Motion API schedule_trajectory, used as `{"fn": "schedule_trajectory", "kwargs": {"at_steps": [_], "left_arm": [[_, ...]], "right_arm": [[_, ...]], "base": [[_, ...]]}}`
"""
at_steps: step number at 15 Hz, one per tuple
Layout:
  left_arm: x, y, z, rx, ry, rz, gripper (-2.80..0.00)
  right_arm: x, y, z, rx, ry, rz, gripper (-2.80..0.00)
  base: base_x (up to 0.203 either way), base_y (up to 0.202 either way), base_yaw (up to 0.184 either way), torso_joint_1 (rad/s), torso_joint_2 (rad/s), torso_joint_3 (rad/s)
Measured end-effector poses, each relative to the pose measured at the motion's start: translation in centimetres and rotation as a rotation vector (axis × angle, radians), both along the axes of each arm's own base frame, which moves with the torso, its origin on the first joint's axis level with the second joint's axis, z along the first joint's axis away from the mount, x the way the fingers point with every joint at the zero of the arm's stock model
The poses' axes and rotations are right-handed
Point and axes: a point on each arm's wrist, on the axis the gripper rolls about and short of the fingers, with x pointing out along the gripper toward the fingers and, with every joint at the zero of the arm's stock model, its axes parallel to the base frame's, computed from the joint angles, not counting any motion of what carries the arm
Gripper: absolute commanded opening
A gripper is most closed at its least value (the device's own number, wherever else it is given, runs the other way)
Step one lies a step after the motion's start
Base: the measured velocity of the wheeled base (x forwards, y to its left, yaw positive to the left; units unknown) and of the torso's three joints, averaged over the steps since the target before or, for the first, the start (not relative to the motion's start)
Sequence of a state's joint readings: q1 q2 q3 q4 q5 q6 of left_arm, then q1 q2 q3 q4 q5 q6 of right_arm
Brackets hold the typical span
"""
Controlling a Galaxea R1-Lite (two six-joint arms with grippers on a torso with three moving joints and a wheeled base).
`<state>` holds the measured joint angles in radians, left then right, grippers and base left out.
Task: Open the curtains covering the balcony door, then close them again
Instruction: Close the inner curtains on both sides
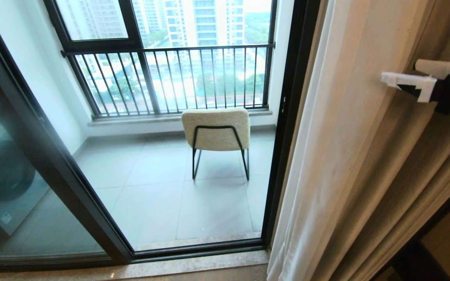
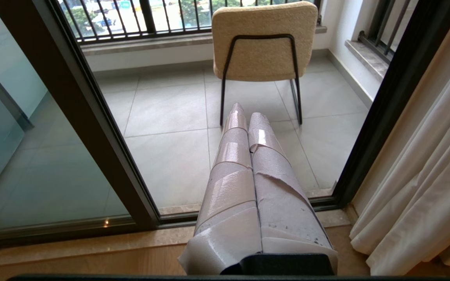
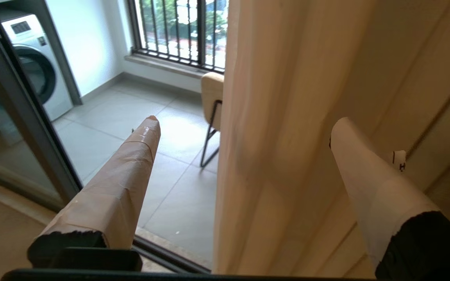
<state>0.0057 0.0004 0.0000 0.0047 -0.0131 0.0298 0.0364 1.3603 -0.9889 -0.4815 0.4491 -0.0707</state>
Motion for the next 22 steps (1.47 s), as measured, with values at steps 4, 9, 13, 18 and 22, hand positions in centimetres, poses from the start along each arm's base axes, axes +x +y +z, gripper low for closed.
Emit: {"fn": "schedule_trajectory", "kwargs": {"at_steps": [4, 9, 13, 18, 22], "left_arm": [[0.0, 0.0, 0.0, 0.0, 0.0, 0.0, -2.8], [0.0, 0.0, 0.0, 0.0, 0.0, -0.001, -2.8], [0.0, 0.0, 0.0, 0.0, 0.0, 0.0, -2.8], [0.0, 0.0, 0.0, 0.0, 0.0, -0.001, -2.8], [0.0, 0.0, 0.0, 0.0, 0.0, 0.0, -2.8]], "right_arm": [[2.9, 0.2, -0.3, 0.017, 0.038, 0.032, 0.0], [6.9, 0.3, -0.3, 0.016, 0.041, 0.032, 0.0], [10.3, 0.5, -0.1, 0.017, 0.007, 0.032, 0.0], [13.3, 0.6, -0.4, 0.019, -0.036, 0.026, 0.0], [14.6, 0.6, -1.3, 0.019, -0.035, 0.025, -2.8]], "base": [[0.0, 0.0, 0.0, 0.0, 0.0, 0.0], [0.0, 0.0, 0.0, 0.0, 0.0, 0.0], [0.0, 0.0, 0.0, 0.0, 0.0, 0.0], [0.0, 0.0, 0.0, 0.0, 0.0, 0.0], [0.0, 0.0, 0.0, 0.0, 0.0, 0.0]]}}
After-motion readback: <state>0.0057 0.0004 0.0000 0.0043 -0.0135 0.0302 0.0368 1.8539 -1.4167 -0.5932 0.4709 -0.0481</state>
